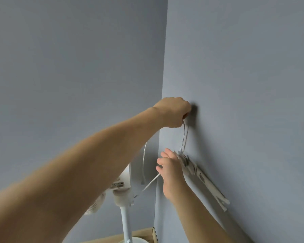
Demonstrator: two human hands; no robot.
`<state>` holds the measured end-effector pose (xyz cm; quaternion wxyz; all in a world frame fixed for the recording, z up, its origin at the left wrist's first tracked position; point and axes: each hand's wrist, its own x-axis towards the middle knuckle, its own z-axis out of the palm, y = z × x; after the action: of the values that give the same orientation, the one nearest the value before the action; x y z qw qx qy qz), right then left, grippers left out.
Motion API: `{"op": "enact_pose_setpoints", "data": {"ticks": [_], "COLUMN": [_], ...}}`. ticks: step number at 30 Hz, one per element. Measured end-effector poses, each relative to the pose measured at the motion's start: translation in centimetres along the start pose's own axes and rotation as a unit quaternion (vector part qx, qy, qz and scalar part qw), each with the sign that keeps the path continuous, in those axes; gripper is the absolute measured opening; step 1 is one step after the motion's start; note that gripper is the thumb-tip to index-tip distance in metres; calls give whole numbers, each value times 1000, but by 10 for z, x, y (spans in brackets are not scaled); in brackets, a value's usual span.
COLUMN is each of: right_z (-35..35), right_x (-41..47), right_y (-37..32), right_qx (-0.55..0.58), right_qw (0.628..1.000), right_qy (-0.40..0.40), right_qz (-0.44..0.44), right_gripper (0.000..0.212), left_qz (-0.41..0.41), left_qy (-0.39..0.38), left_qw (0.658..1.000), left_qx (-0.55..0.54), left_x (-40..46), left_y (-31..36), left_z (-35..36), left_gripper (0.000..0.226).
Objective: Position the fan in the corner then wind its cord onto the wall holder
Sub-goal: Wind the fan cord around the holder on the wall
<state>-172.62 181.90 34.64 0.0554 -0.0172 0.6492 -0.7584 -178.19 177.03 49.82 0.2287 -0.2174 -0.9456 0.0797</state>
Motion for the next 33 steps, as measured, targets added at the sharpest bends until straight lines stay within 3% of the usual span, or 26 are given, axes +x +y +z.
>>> {"op": "enact_pose_setpoints", "data": {"ticks": [3,5,8,12,15,17,21,27,31,33], "right_z": [4,5,6,4,1,-4,-20,-41,-55,-59], "right_x": [-11,-20,-33,-50,-70,-86,-114,-141,-149,-150], "right_y": [-17,-27,-39,-40,-43,-45,-47,-48,-34,-23], "right_qx": [20,19,28,74,196,240,266,165,167,167], "right_qw": [1000,999,997,992,974,963,963,974,965,962], "right_qy": [-8,-30,-57,-91,-113,-119,-14,145,191,201], "right_qz": [-7,-21,-36,-49,-25,-25,-29,-62,-68,-73], "right_gripper": [66,72,73,60,37,33,32,31,35,36], "left_qz": [31,21,-54,-87,-85,-92,-110,-187,-202,-197], "left_qy": [-5,22,37,-51,-89,-107,-180,-149,-167,-159], "left_qw": [994,993,998,986,963,937,879,886,902,905], "left_qx": [107,118,-1,-131,-240,-320,-428,-398,-344,-343], "left_x": [2,1,1,-7,-15,-21,-38,-58,-66,-66], "left_y": [11,16,19,19,25,26,18,25,38,41], "left_z": [-22,-36,-62,-78,-76,-70,-47,39,67,73], "left_gripper": [10,10,6,7,16,19,19,23,47,49]}}
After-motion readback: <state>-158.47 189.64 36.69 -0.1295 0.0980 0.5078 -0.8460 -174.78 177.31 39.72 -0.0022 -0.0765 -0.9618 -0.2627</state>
